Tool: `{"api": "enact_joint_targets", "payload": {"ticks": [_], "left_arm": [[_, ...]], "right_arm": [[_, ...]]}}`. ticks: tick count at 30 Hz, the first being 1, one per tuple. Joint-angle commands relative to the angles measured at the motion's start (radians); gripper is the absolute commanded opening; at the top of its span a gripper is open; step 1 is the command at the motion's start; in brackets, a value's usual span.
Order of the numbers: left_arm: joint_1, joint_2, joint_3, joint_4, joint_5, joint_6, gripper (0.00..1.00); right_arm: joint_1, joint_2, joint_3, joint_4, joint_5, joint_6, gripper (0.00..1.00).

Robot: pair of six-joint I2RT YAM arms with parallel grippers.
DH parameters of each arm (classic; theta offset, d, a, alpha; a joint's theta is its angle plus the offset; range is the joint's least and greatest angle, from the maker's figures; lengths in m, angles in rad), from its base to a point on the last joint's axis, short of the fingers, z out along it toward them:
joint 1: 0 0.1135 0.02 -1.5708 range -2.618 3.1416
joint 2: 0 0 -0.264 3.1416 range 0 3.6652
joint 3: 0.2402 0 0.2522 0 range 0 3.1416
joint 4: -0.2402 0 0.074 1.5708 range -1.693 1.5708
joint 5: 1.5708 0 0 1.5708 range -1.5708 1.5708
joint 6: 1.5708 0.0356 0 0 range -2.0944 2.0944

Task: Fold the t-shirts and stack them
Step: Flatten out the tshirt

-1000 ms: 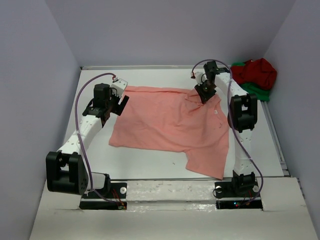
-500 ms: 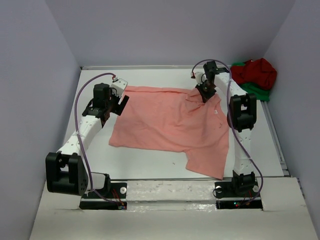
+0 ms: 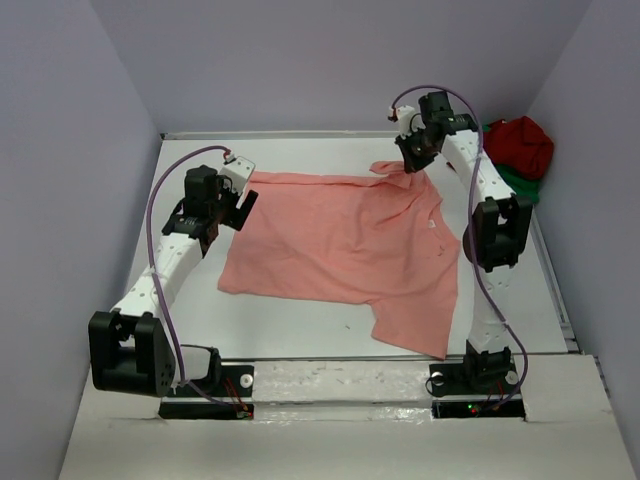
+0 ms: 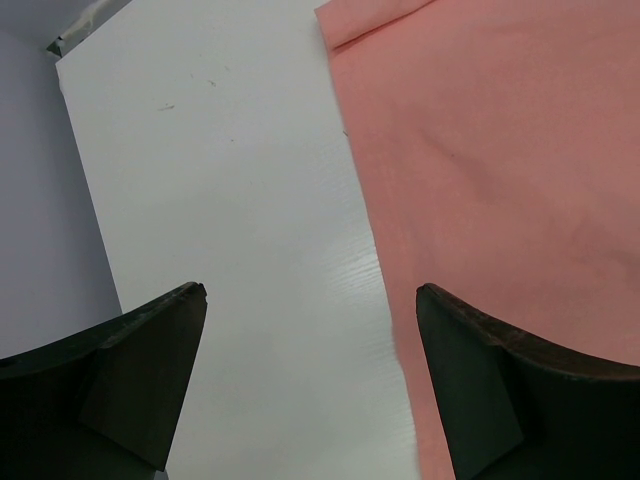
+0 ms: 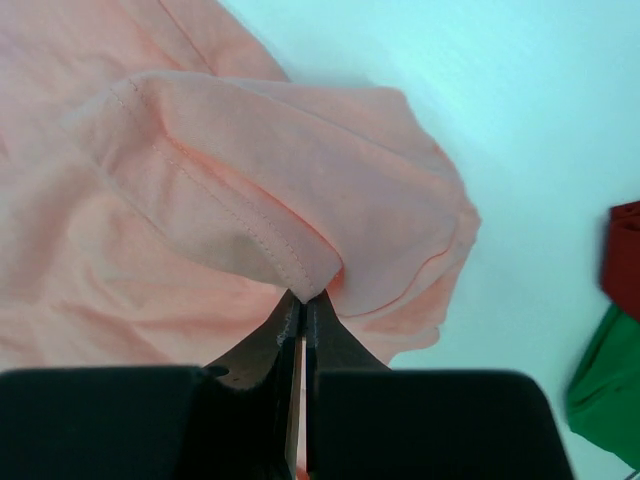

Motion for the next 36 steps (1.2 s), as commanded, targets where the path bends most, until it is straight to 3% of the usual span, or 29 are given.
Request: {"api": "enact_joint_targets", "payload": {"ticks": [1, 11, 20, 26, 29, 36], "left_arm": [[0.01, -0.036, -0.001, 0.0, 0.014, -0.002, 0.99], [0.01, -0.038, -0.017, -0.005, 0.024, 0.002, 0.99], [0.013, -0.016, -0.017, -0.005, 0.011, 0.004, 0.99], [0.014, 0.004, -0.014, -0.003, 0.007, 0.005, 0.99], [0.016, 0.018, -0.009, -0.006, 0.008, 0.002, 0.99], [0.016, 0.015, -0.014, -0.008, 0.01, 0.002, 0.99]], "right_arm": [[0.007, -0.073, 0.041, 0.067, -0.013, 0.014, 0.0], [0.016, 0.043, 0.164, 0.108, -0.013, 0.006, 0.0], [0.026, 0.085, 0.152, 0.265, 0.07, -0.011, 0.0], [0.035, 0.116, 0.138, 0.406, 0.202, 0.012, 0.0], [0.035, 0.134, 0.118, 0.533, 0.349, 0.014, 0.0], [0.053, 0.235, 0.175, 0.597, 0.484, -0.043, 0.0]]}}
